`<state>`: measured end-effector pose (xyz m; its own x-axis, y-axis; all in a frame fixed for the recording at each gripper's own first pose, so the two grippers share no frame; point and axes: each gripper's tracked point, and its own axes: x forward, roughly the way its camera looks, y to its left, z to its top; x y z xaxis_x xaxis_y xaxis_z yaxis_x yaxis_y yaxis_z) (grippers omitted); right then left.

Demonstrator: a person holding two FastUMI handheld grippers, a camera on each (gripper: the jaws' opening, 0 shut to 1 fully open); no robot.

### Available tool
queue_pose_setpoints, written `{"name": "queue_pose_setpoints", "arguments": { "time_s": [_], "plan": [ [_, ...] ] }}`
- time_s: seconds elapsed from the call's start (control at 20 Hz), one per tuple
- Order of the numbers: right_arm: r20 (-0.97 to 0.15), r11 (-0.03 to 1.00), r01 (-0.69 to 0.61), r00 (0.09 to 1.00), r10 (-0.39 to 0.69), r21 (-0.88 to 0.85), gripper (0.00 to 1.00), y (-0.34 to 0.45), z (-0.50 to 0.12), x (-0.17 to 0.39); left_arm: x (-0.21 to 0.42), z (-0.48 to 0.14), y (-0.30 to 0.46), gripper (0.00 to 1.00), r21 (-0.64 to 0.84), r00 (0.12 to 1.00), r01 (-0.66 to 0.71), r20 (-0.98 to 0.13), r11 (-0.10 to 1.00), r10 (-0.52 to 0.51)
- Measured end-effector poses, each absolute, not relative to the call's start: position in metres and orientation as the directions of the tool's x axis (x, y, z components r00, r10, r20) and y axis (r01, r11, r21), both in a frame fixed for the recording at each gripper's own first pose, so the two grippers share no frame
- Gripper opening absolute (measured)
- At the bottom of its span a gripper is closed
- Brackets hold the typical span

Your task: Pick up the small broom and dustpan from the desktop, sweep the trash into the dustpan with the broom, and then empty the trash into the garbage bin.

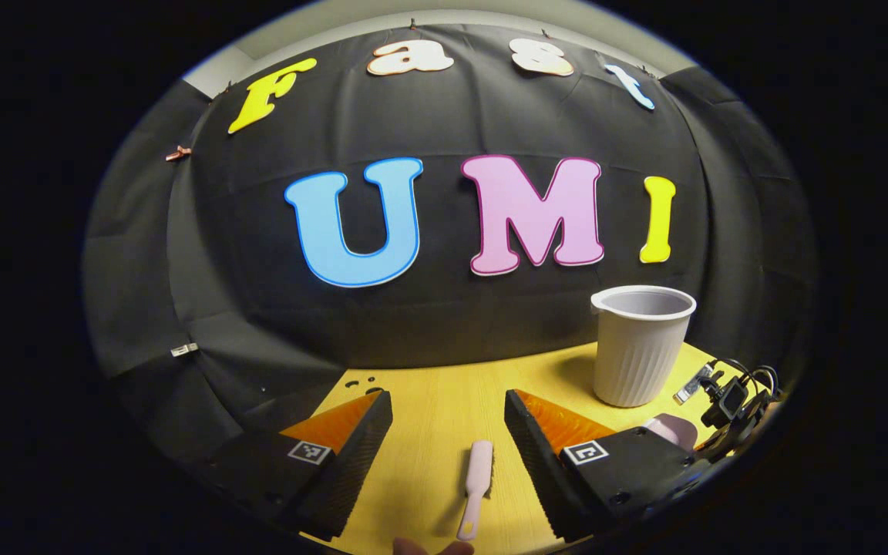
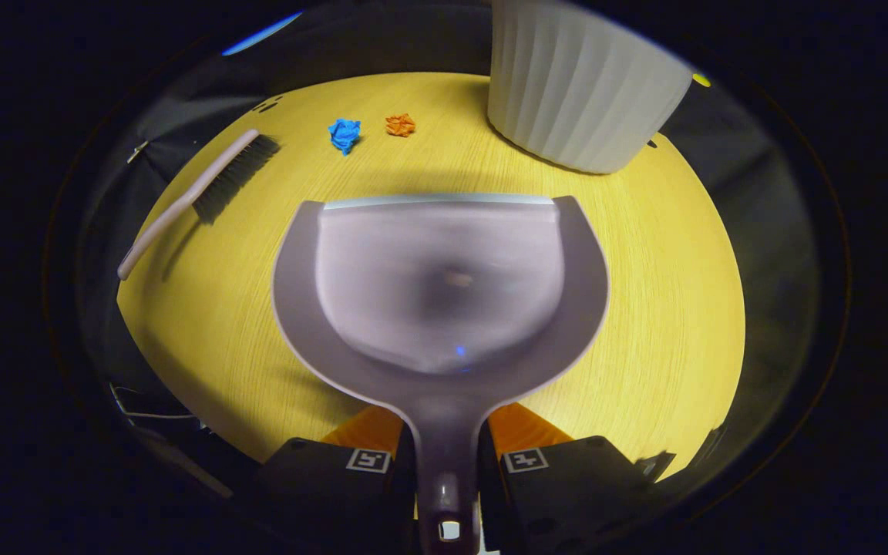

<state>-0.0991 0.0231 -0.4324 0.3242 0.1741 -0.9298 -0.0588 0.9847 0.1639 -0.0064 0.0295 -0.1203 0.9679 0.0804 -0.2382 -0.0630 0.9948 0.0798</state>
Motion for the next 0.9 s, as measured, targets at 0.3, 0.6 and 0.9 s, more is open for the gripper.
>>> {"name": "queue_pose_setpoints", "arguments": {
  "time_s": [0.3, 0.6, 0.9],
  "plan": [
    [-0.898, 0.98, -0.083, 0.393, 0.198, 0.18, 0.36, 0.018, -0.407, -0.092, 0.011, -0.182, 0.027, 0.94, 0.04, 0.912, -0.013, -0.409, 0.999, 0.028],
    [-0.888, 0.983, -0.12, 0.424, 0.178, 0.14, 0.36, -0.001, -0.379, -0.106, -0.001, -0.299, 0.007, 0.94, -0.087, 0.639, 0.1, -0.758, 0.991, -0.13],
    [-0.891, 0.985, -0.097, 0.422, 0.168, 0.14, 0.36, -0.008, -0.369, -0.12, 0.004, -0.377, 0.006, 0.84, -0.125, 0.415, 0.064, -0.899, 0.99, -0.14]
  ]
}}
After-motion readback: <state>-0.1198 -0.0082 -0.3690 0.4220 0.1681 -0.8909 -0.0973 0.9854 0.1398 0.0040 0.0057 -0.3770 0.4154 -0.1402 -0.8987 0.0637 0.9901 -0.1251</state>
